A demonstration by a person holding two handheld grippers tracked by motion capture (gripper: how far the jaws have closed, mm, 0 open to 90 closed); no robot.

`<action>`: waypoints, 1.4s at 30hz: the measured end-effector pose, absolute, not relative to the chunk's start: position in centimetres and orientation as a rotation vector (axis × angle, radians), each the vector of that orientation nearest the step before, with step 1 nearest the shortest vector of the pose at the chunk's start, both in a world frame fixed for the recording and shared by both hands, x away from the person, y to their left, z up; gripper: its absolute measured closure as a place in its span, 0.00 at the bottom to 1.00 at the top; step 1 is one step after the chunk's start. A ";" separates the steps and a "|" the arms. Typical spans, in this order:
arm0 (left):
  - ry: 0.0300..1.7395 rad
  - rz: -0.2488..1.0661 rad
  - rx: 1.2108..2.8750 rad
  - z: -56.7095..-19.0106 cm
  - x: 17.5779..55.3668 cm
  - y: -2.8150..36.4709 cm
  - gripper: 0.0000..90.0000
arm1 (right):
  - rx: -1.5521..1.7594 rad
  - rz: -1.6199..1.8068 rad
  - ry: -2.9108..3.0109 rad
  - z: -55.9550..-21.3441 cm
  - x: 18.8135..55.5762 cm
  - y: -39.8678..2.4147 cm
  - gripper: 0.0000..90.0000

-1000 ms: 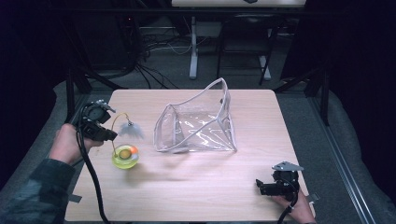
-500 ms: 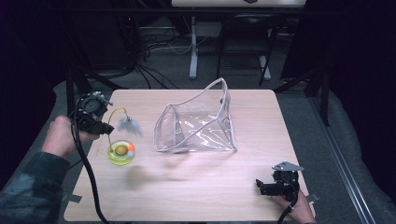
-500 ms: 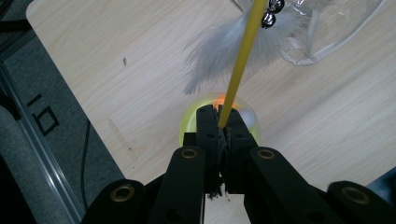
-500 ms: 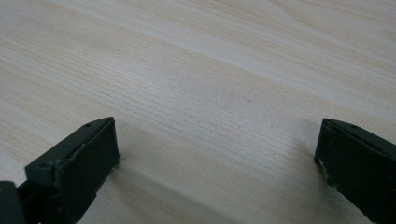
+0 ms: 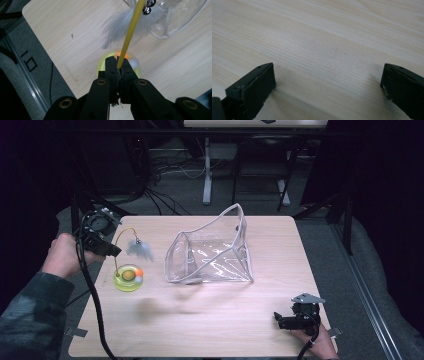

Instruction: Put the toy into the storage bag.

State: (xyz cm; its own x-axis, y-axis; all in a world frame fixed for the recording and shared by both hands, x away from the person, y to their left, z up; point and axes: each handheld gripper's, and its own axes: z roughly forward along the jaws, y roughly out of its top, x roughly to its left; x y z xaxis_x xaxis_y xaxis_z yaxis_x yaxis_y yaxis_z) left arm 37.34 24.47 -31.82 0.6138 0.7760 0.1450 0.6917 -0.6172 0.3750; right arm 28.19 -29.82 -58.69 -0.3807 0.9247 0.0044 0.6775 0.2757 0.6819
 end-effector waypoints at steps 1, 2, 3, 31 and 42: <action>1.195 0.428 2.560 -31.7 37.4 24.4 0.97 | 1.447 0.853 2.157 -58.7 28.2 -29.8 0.00; 1.189 0.430 2.565 -31.4 37.5 24.4 0.97 | 1.447 0.854 2.157 -58.7 28.2 -29.8 0.00; 1.189 0.430 2.565 -31.4 37.5 24.4 0.97 | 1.447 0.854 2.157 -58.7 28.2 -29.8 0.00; 1.183 0.502 2.594 -28.4 38.3 23.6 0.97 | 1.445 0.859 2.148 -58.7 28.2 -29.8 0.00; 1.176 0.511 2.601 -27.3 38.9 23.2 0.97 | 1.446 0.859 2.147 -58.7 28.2 -29.8 0.00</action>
